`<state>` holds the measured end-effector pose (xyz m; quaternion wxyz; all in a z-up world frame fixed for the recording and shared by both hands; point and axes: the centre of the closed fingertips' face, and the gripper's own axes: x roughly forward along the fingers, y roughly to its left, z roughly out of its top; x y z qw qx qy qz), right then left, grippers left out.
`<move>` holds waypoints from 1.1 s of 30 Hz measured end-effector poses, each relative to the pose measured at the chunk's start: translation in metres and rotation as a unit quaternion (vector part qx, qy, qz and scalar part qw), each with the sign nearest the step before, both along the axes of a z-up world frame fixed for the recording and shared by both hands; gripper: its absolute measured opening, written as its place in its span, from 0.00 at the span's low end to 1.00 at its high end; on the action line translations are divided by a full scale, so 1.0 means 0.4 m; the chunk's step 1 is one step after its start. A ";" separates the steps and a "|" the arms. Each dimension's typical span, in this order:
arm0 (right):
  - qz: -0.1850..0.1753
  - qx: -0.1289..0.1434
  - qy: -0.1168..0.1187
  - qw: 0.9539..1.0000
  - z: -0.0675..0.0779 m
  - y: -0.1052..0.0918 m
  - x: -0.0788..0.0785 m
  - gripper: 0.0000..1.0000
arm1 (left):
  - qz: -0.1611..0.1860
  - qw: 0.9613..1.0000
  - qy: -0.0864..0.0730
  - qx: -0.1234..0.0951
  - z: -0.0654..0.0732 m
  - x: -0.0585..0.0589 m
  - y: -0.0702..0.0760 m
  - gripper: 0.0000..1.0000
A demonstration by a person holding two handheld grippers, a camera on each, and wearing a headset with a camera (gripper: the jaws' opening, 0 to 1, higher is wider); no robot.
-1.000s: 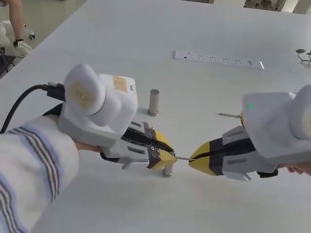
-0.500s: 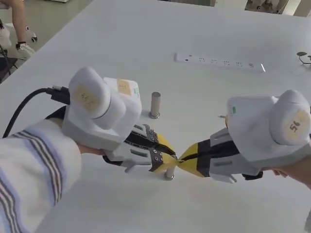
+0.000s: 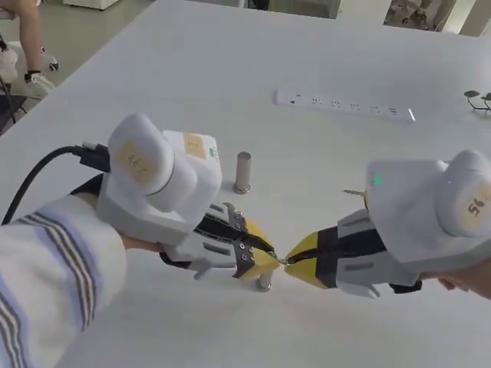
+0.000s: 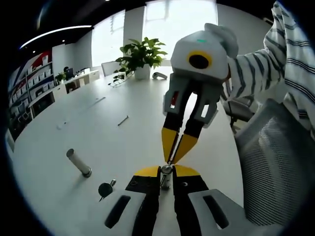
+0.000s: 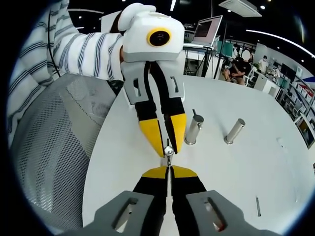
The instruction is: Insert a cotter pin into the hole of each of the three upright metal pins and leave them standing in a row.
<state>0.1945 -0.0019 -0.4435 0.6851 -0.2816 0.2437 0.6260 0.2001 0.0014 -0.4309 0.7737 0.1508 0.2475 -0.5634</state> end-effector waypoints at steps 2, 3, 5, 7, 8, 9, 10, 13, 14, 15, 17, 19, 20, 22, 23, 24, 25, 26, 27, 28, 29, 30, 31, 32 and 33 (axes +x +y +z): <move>-0.001 0.003 0.001 1.000 0.002 0.003 0.000 0.00 | -0.001 1.000 0.000 0.000 0.000 -0.001 0.000 0.05; -0.001 0.004 0.002 1.000 0.002 0.006 0.000 0.00 | -0.001 1.000 0.000 0.000 0.000 -0.001 0.000 0.05; 0.003 0.003 -0.001 1.000 0.002 0.011 0.001 0.00 | 0.000 1.000 0.001 0.001 0.000 -0.001 0.000 0.05; 0.006 0.001 -0.003 1.000 0.001 0.014 0.000 0.00 | 0.001 1.000 0.002 0.000 0.001 -0.001 0.000 0.05; 0.006 0.001 -0.004 1.000 0.000 0.015 0.000 0.00 | 0.001 1.000 0.002 0.000 0.001 -0.001 0.000 0.05; 0.006 0.000 -0.006 1.000 0.000 0.014 0.001 0.00 | 0.002 1.000 0.003 0.001 0.000 -0.001 0.000 0.05; 0.005 0.001 -0.006 1.000 0.000 0.014 0.002 0.00 | 0.005 1.000 0.007 -0.001 0.000 -0.001 0.000 0.05; -0.002 0.010 -0.002 1.000 0.004 0.012 0.002 0.00 | 0.021 0.999 0.024 -0.007 -0.001 0.002 0.001 0.06; -0.005 0.014 0.001 1.000 0.007 0.013 0.002 0.00 | 0.018 1.000 0.022 -0.007 -0.001 0.002 0.001 0.06; -0.010 0.019 0.004 1.000 0.010 0.012 0.001 0.00 | 0.012 1.000 0.012 -0.004 0.000 0.001 0.001 0.06; -0.014 0.020 0.004 1.000 0.011 0.010 0.001 0.05 | 0.007 1.000 0.000 -0.003 0.005 -0.001 0.000 0.06; -0.019 0.020 0.005 1.000 0.008 0.007 -0.001 0.07 | 0.011 1.000 0.004 -0.012 0.016 -0.004 0.001 0.10; -0.023 0.023 0.008 0.999 0.006 0.008 -0.002 0.08 | 0.012 1.000 0.001 -0.014 0.019 -0.005 0.004 0.15; -0.029 0.029 0.013 0.999 0.002 0.011 -0.005 0.11 | 0.012 1.000 -0.003 -0.015 0.024 -0.013 0.014 0.25; -0.031 0.031 0.015 0.999 0.001 0.012 -0.006 0.13 | 0.011 1.000 -0.003 -0.015 0.025 -0.018 0.019 0.29; -0.034 0.035 0.017 0.999 0.001 0.016 -0.007 0.14 | 0.009 1.000 -0.003 -0.017 0.026 -0.028 0.027 0.33; -0.035 0.037 0.018 0.999 0.001 0.017 -0.008 0.15 | 0.009 1.000 -0.003 -0.018 0.027 -0.031 0.030 0.34; -0.039 0.043 0.021 0.998 0.001 0.022 -0.010 0.15 | 0.010 1.000 -0.001 -0.026 0.029 -0.040 0.038 0.36; -0.041 0.045 0.022 0.998 0.000 0.024 -0.011 0.16 | 0.014 0.999 -0.001 -0.031 0.031 -0.045 0.044 0.40; -0.044 0.048 0.022 0.998 -0.003 0.027 -0.011 0.16 | 0.024 0.999 0.000 -0.041 0.034 -0.048 0.052 0.45; -0.046 0.049 0.023 0.997 -0.006 0.029 -0.011 0.16 | 0.031 0.999 0.002 -0.044 0.035 -0.051 0.060 0.49; -0.052 0.052 0.025 0.997 -0.010 0.032 -0.009 0.16 | 0.039 0.998 0.007 -0.047 0.035 -0.057 0.073 0.53; -0.053 0.054 0.027 0.997 -0.013 0.034 -0.009 0.16 | 0.042 0.998 0.007 -0.048 0.036 -0.062 0.081 0.55; -0.055 0.057 0.031 0.996 -0.017 0.039 -0.011 0.16 | 0.050 0.997 0.007 -0.053 0.040 -0.066 0.092 0.56; -0.056 0.060 0.033 0.996 -0.019 0.042 -0.013 0.16 | 0.055 0.997 0.008 -0.058 0.044 -0.070 0.098 0.58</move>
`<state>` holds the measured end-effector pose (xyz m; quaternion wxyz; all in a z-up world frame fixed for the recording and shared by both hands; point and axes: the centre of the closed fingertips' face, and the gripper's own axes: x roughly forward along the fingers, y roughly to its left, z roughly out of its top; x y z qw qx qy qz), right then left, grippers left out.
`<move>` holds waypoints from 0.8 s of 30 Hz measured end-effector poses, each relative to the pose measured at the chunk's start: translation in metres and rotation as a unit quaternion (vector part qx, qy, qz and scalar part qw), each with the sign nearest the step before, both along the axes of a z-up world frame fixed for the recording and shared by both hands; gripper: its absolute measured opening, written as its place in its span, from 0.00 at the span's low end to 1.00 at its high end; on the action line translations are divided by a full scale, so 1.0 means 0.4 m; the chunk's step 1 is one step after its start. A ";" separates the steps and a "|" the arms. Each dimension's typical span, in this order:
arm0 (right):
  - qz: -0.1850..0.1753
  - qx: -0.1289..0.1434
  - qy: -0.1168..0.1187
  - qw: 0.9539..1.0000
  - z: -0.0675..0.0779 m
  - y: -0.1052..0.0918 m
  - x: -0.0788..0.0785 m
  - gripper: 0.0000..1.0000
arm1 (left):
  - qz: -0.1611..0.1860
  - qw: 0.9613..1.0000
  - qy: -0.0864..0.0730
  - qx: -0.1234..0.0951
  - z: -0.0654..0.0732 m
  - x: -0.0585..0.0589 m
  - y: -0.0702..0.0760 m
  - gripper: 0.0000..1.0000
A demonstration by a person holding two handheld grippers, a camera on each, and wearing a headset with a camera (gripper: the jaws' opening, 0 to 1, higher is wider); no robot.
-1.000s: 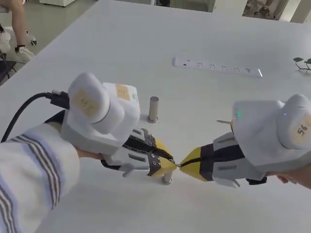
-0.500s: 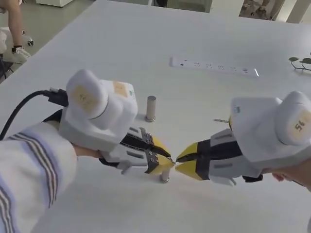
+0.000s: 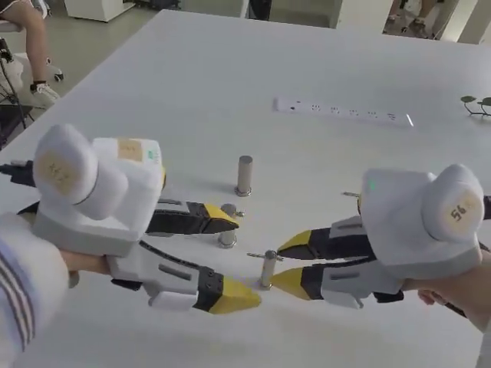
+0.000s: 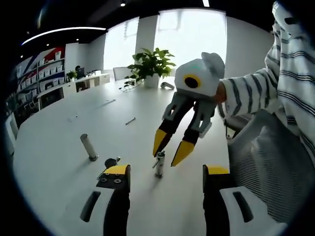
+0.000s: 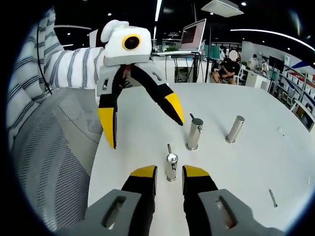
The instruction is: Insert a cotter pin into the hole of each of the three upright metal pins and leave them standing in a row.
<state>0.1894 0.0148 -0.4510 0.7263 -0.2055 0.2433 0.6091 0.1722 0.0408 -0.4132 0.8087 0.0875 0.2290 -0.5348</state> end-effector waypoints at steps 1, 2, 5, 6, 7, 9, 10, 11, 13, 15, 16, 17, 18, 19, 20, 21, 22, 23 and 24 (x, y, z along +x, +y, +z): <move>0.000 0.001 0.002 1.000 -0.003 0.003 -0.001 0.16 | 0.004 1.000 0.002 -0.004 0.003 -0.004 0.005 0.60; 0.000 0.001 0.004 1.000 -0.008 0.007 -0.002 0.16 | 0.009 1.000 0.005 -0.010 0.009 -0.011 0.013 0.64; 0.000 0.001 0.005 1.000 -0.018 0.012 -0.003 0.16 | 0.029 0.999 0.006 -0.029 0.019 -0.018 0.025 0.81; 0.000 0.001 0.007 1.000 -0.021 0.013 -0.003 0.16 | 0.033 0.999 0.008 -0.030 0.018 -0.023 0.031 0.85; -0.001 0.002 0.009 1.000 -0.023 0.014 -0.003 0.16 | 0.035 0.999 0.009 -0.030 0.016 -0.027 0.034 0.88; -0.002 0.002 0.011 1.000 -0.028 0.014 -0.004 0.16 | 0.046 0.999 0.012 -0.025 0.005 -0.033 0.044 0.90; -0.002 0.002 0.012 1.000 -0.030 0.013 -0.005 0.16 | 0.049 0.998 0.013 -0.022 0.000 -0.035 0.048 0.91; -0.003 0.002 0.012 1.000 -0.034 0.012 -0.005 0.16 | 0.053 0.998 0.015 -0.019 -0.006 -0.036 0.052 0.94; -0.005 0.002 0.015 1.000 -0.039 0.011 -0.004 0.15 | 0.076 0.997 0.029 -0.003 -0.029 -0.037 0.072 0.99; -0.005 0.000 0.015 1.000 -0.044 0.011 -0.006 0.14 | 0.073 0.997 0.029 0.005 -0.038 -0.042 0.079 0.99; -0.005 -0.002 0.014 1.000 -0.047 0.011 -0.006 0.14 | 0.075 0.997 0.029 0.007 -0.039 -0.043 0.082 0.99; -0.004 -0.003 0.012 1.000 -0.050 0.011 -0.006 0.14 | 0.078 0.997 0.030 0.007 -0.039 -0.044 0.084 0.99; -0.005 -0.003 0.013 1.000 -0.052 0.011 -0.006 0.14 | 0.079 0.996 0.031 0.005 -0.037 -0.045 0.085 0.99; -0.006 -0.004 0.014 1.000 -0.055 0.012 -0.005 0.13 | 0.082 0.996 0.033 0.003 -0.036 -0.048 0.086 0.99; -0.006 -0.005 0.015 1.000 -0.058 0.011 -0.003 0.13 | 0.084 0.996 0.033 0.002 -0.034 -0.048 0.087 0.99; -0.007 -0.007 0.014 1.000 -0.062 0.011 0.000 0.11 | 0.087 0.996 0.032 0.002 -0.032 -0.048 0.089 0.99; -0.008 -0.008 0.013 1.000 -0.064 0.011 0.002 0.11 | 0.087 0.996 0.032 0.002 -0.031 -0.050 0.090 0.99; -0.008 -0.008 0.014 1.000 -0.065 0.012 0.004 0.11 | 0.087 0.996 0.032 0.001 -0.031 -0.052 0.091 0.99; -0.009 -0.008 0.014 1.000 -0.066 0.013 0.006 0.11 | 0.088 0.996 0.033 0.001 -0.030 -0.055 0.091 0.99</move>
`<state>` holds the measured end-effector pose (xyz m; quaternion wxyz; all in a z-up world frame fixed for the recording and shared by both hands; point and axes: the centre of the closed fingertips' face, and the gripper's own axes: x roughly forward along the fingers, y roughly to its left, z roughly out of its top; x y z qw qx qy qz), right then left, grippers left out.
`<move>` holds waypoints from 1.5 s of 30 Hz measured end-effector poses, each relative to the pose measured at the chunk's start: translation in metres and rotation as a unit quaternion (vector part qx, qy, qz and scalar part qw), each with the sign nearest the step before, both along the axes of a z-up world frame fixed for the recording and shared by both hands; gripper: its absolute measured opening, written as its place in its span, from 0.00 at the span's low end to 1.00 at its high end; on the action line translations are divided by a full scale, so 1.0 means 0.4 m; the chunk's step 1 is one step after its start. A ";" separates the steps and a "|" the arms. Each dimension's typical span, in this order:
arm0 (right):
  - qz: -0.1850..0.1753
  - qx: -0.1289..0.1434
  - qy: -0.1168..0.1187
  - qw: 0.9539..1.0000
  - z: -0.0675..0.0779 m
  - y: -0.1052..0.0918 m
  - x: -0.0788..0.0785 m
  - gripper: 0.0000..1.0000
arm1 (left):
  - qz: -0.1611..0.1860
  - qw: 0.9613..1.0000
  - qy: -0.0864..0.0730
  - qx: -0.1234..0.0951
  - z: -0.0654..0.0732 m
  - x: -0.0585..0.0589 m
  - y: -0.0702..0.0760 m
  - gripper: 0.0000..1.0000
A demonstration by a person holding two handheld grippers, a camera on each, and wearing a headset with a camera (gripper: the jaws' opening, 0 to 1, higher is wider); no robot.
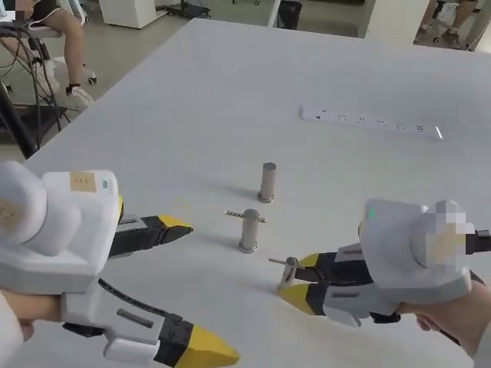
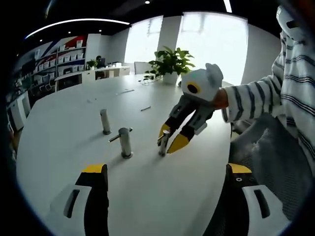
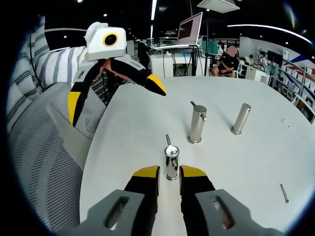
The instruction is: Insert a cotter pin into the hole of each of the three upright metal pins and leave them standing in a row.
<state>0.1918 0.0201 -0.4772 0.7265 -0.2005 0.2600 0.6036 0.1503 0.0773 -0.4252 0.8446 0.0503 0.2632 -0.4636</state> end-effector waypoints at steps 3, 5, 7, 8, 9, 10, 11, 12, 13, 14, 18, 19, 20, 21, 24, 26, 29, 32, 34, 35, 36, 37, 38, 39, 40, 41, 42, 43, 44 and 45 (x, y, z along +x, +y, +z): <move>-0.002 0.004 0.000 1.000 0.002 0.006 0.003 0.09 | -0.001 1.000 0.006 0.006 -0.006 -0.010 0.003 0.99; -0.005 0.005 0.002 1.000 0.000 0.008 0.003 0.07 | -0.007 1.000 0.012 0.011 -0.012 -0.021 0.003 0.99; -0.005 0.006 0.003 1.000 -0.001 0.009 0.003 0.07 | -0.010 1.000 0.014 0.014 -0.013 -0.028 0.001 0.99; -0.005 0.006 0.002 1.000 -0.002 0.009 0.004 0.07 | -0.010 1.000 0.014 0.014 -0.013 -0.029 0.001 0.99; -0.006 0.006 0.001 1.000 -0.002 0.008 0.005 0.06 | -0.009 1.000 0.013 0.013 -0.012 -0.029 0.001 0.99; -0.007 0.006 0.000 1.000 -0.001 0.008 0.006 0.05 | -0.008 1.000 0.013 0.012 -0.010 -0.030 0.000 0.99; -0.006 0.006 0.000 1.000 0.000 0.007 0.007 0.05 | -0.007 1.000 0.013 0.009 -0.008 -0.029 -0.001 0.99; -0.005 0.006 0.000 1.000 0.000 0.007 0.008 0.05 | -0.005 1.000 0.012 0.008 -0.006 -0.028 -0.001 0.99; -0.004 0.007 -0.001 1.000 0.000 0.006 0.009 0.05 | -0.003 1.000 0.012 0.008 -0.005 -0.028 -0.001 0.99; -0.003 0.007 -0.001 1.000 0.000 0.006 0.009 0.05 | -0.003 1.000 0.012 0.009 -0.004 -0.029 -0.001 0.99; 0.002 0.009 0.004 1.000 0.000 0.005 0.007 0.04 | 0.005 1.000 0.010 0.011 0.003 -0.032 0.002 0.99; 0.005 0.010 0.002 1.000 0.000 0.005 0.006 0.04 | 0.011 1.000 0.009 0.008 0.005 -0.031 0.003 0.99; 0.005 0.010 0.002 1.000 0.000 0.005 0.005 0.04 | 0.013 1.000 0.010 0.006 0.006 -0.031 0.004 0.99; 0.008 0.009 -0.004 1.000 0.002 0.004 0.006 0.04 | 0.016 1.000 0.010 0.005 0.007 -0.032 0.005 0.99; 0.005 0.015 -0.008 1.000 0.016 -0.003 0.022 0.04 | 0.023 1.000 0.010 0.001 0.008 -0.035 0.007 0.99; 0.000 0.018 -0.015 1.000 0.028 -0.010 0.040 0.04 | 0.027 1.000 0.010 0.001 0.008 -0.036 0.008 0.99; -0.004 0.018 -0.024 1.000 0.036 -0.026 0.069 0.04 | 0.029 1.000 0.010 0.003 0.007 -0.036 0.010 0.99; -0.008 0.015 -0.028 0.999 0.041 -0.039 0.094 0.04 | 0.031 0.999 0.009 0.006 0.007 -0.034 0.014 0.99; -0.008 0.012 -0.033 0.999 0.041 -0.045 0.105 0.04 | 0.033 0.999 0.008 0.005 0.009 -0.033 0.014 0.99; -0.009 0.010 -0.035 0.999 0.040 -0.049 0.113 0.04 | 0.033 0.999 0.007 0.004 0.010 -0.032 0.015 0.99; -0.008 0.008 -0.037 0.999 0.039 -0.052 0.119 0.04 | 0.034 0.999 0.007 0.003 0.011 -0.032 0.015 0.99; -0.007 0.008 -0.039 0.999 0.038 -0.053 0.123 0.04 | 0.033 0.999 0.007 0.003 0.010 -0.032 0.015 0.99; -0.006 0.008 -0.041 0.999 0.038 -0.054 0.126 0.04 | 0.033 0.999 0.007 0.003 0.010 -0.032 0.015 0.99; -0.006 0.007 -0.041 0.999 0.036 -0.055 0.131 0.04 | 0.032 0.999 0.008 0.004 0.009 -0.033 0.015 0.99; -0.006 0.008 -0.041 0.999 0.035 -0.056 0.133 0.04 | 0.032 0.999 0.008 0.005 0.008 -0.033 0.015 0.99; -0.006 0.007 -0.041 0.999 0.033 -0.057 0.136 0.04 | 0.032 0.999 0.009 0.005 0.007 -0.034 0.016 0.99; -0.005 0.007 -0.043 0.999 0.032 -0.056 0.135 0.04 | 0.032 0.999 0.009 0.005 0.006 -0.034 0.016 0.99; -0.004 0.007 -0.043 0.999 0.030 -0.056 0.136 0.04 | 0.032 0.999 0.009 0.005 0.005 -0.034 0.015 0.99; -0.004 0.006 -0.043 0.999 0.028 -0.056 0.137 0.04 | 0.032 0.999 0.011 0.004 0.004 -0.034 0.015 0.99; -0.004 0.005 -0.041 0.999 0.025 -0.056 0.138 0.04 | 0.032 0.999 0.012 0.004 0.003 -0.035 0.014 0.99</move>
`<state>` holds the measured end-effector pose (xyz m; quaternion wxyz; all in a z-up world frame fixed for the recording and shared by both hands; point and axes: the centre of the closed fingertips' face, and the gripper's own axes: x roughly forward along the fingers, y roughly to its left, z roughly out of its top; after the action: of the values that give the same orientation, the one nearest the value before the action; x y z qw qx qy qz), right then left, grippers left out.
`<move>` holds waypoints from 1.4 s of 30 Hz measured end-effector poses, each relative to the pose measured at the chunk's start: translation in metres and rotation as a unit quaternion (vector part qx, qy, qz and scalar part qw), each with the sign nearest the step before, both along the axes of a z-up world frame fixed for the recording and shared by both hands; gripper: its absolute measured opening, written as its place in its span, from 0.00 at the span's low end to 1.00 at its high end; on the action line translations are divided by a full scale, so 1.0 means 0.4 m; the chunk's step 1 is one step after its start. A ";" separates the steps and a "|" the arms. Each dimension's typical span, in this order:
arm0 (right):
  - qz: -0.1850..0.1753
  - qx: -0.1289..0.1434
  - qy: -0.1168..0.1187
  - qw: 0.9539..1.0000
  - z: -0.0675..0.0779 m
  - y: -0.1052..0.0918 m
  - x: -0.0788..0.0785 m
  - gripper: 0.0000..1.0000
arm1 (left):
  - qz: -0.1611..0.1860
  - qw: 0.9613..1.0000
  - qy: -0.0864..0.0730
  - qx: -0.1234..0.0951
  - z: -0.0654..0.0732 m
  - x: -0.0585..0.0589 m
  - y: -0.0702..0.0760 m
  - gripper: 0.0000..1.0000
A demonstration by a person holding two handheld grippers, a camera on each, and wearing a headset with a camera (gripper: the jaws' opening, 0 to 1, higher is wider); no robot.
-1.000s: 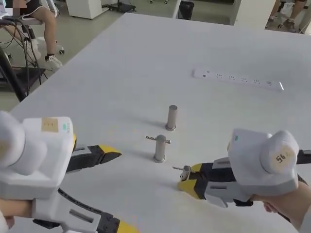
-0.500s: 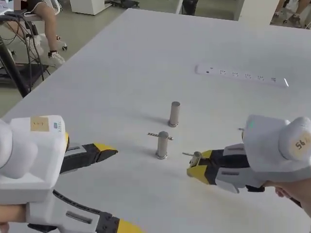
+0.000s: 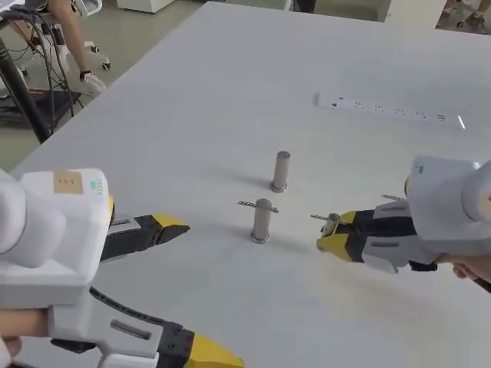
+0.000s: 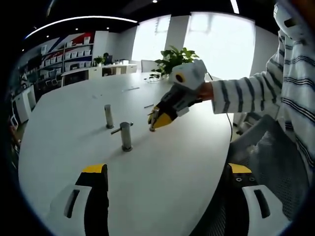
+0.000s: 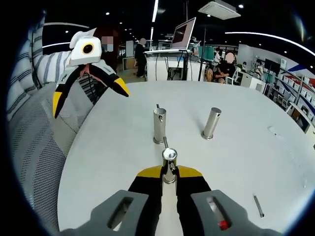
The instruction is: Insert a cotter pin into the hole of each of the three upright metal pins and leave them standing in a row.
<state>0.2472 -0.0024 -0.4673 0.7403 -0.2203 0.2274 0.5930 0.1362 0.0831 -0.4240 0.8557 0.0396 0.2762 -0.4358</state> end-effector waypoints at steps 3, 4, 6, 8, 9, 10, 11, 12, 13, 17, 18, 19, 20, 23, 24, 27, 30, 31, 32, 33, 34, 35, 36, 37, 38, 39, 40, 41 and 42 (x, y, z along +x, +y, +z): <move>-0.001 -0.001 0.002 1.000 -0.005 0.000 0.002 0.04 | 0.000 1.000 0.002 0.001 -0.003 -0.001 0.000 0.99; -0.001 -0.001 0.002 1.000 -0.006 0.000 0.003 0.04 | 0.000 1.000 0.002 0.001 -0.003 -0.002 0.000 0.99; -0.002 0.002 0.005 1.000 -0.006 0.001 0.004 0.04 | 0.000 1.000 0.003 0.000 -0.004 -0.002 0.000 0.99; -0.002 0.005 0.006 1.000 -0.005 0.003 0.004 0.04 | 0.000 1.000 0.005 0.001 -0.005 -0.003 0.000 0.99; -0.002 0.007 0.007 1.000 -0.005 0.004 0.004 0.04 | -0.001 1.000 0.006 0.002 -0.006 -0.004 0.001 0.98; -0.003 0.008 0.008 1.000 -0.005 0.005 0.004 0.04 | -0.001 1.000 0.007 0.003 -0.007 -0.004 0.001 0.97; -0.005 0.010 0.010 1.000 -0.005 0.006 0.004 0.04 | -0.001 1.000 0.009 0.004 -0.009 -0.005 0.002 0.97; -0.005 0.010 0.011 1.000 -0.006 0.006 0.004 0.04 | -0.001 1.000 0.010 0.004 -0.010 -0.005 0.002 0.97; -0.005 0.010 0.011 1.000 -0.006 0.007 0.003 0.04 | -0.002 1.000 0.010 0.005 -0.010 -0.005 0.002 0.97; -0.004 0.010 0.013 1.000 -0.009 0.009 0.000 0.04 | -0.002 1.000 0.010 0.003 -0.009 -0.004 0.000 0.97; -0.004 0.011 0.014 1.000 -0.009 0.010 0.001 0.04 | -0.001 1.000 0.009 0.002 -0.008 -0.002 0.000 0.97; -0.004 0.012 0.015 1.000 -0.009 0.010 0.001 0.04 | -0.001 1.000 0.009 0.002 -0.008 -0.001 0.000 0.97; -0.005 0.012 0.014 1.000 -0.010 0.011 0.002 0.04 | -0.001 1.000 0.009 0.002 -0.007 -0.001 0.000 0.97; -0.003 0.010 0.013 1.000 -0.013 0.013 0.005 0.04 | -0.002 1.000 0.009 0.003 -0.006 -0.001 0.000 0.97; -0.003 0.010 0.013 1.000 -0.015 0.014 0.006 0.04 | -0.002 1.000 0.008 0.003 -0.006 -0.001 0.000 0.97; -0.002 0.010 0.014 1.000 -0.017 0.017 0.007 0.04 | -0.002 1.000 0.008 0.002 -0.005 -0.001 0.002 0.97; -0.003 0.010 0.016 1.000 -0.019 0.018 0.008 0.04 | -0.001 1.000 0.009 0.003 -0.006 -0.001 0.004 0.97; -0.005 0.011 0.016 1.000 -0.019 0.019 0.010 0.04 | -0.001 1.000 0.009 0.003 -0.006 -0.001 0.005 0.97; -0.005 0.012 0.016 1.000 -0.020 0.020 0.009 0.04 | -0.001 1.000 0.008 0.003 -0.006 0.000 0.006 0.97; -0.005 0.012 0.016 1.000 -0.020 0.020 0.010 0.04 | -0.001 1.000 0.009 0.003 -0.007 -0.001 0.006 0.97; -0.006 0.013 0.017 1.000 -0.020 0.021 0.010 0.04 | -0.001 1.000 0.009 0.003 -0.007 -0.001 0.006 0.97; -0.007 0.013 0.018 1.000 -0.020 0.021 0.011 0.04 | -0.001 1.000 0.009 0.003 -0.007 -0.002 0.006 0.97; -0.007 0.014 0.018 1.000 -0.020 0.021 0.012 0.04 | -0.001 1.000 0.009 0.003 -0.007 -0.002 0.006 0.97; -0.007 0.014 0.019 1.000 -0.021 0.021 0.012 0.04 | -0.001 1.000 0.010 0.003 -0.007 -0.002 0.005 0.97; -0.007 0.014 0.018 1.000 -0.021 0.021 0.011 0.04 | -0.001 1.000 0.010 0.003 -0.007 -0.003 0.005 0.97; -0.006 0.012 0.017 1.000 -0.021 0.021 0.011 0.04 | -0.001 1.000 0.010 0.003 -0.008 -0.003 0.005 0.97; -0.007 0.011 0.017 1.000 -0.021 0.022 0.010 0.04 | -0.001 1.000 0.010 0.004 -0.008 -0.003 0.004 0.97; -0.007 0.011 0.017 1.000 -0.021 0.022 0.010 0.04 | -0.002 1.000 0.010 0.004 -0.008 -0.004 0.004 0.97; -0.010 0.011 0.019 1.000 -0.021 0.021 0.011 0.04 | -0.002 1.000 0.011 0.004 -0.008 -0.005 0.003 0.97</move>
<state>0.2515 0.0061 -0.4758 0.7441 -0.1985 0.2374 0.5921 0.1344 0.0844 -0.4273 0.8515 0.0386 0.2871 -0.4372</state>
